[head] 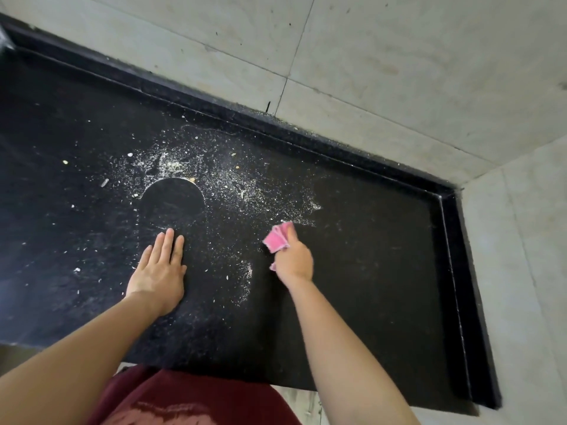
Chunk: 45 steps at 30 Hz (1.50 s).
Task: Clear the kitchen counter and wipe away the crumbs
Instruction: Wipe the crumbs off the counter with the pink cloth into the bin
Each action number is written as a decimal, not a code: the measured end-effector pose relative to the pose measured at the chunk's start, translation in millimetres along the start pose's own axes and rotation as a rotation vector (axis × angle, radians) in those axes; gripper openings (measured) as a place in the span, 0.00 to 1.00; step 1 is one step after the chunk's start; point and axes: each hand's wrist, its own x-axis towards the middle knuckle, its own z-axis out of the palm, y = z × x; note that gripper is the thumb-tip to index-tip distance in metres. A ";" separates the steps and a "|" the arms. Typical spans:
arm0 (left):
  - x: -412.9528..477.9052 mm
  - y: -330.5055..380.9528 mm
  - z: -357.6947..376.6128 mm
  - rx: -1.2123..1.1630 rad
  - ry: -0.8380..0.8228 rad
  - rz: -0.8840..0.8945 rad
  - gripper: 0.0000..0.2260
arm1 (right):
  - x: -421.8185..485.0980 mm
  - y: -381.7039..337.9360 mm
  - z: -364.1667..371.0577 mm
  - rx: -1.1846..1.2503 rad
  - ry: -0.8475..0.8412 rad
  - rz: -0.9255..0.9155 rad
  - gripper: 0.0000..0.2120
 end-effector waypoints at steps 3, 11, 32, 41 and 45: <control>-0.1 -0.3 -0.5 -0.001 -0.003 0.008 0.26 | -11.3 -23.3 19.9 0.119 -0.218 -0.109 0.29; -1.4 1.5 -0.8 0.021 0.014 0.010 0.25 | 46.3 25.3 -56.7 0.366 0.031 -0.036 0.27; 1.1 0.6 4.7 0.015 0.043 -0.016 0.25 | 37.0 -76.5 27.0 0.091 -0.275 -0.201 0.31; 2.0 0.6 7.5 -0.024 0.065 0.000 0.25 | 50.2 -49.4 -33.3 0.161 -0.057 -0.150 0.25; 1.8 0.1 7.7 -0.047 0.083 -0.001 0.25 | 52.1 -39.9 -28.7 0.009 0.007 -0.003 0.33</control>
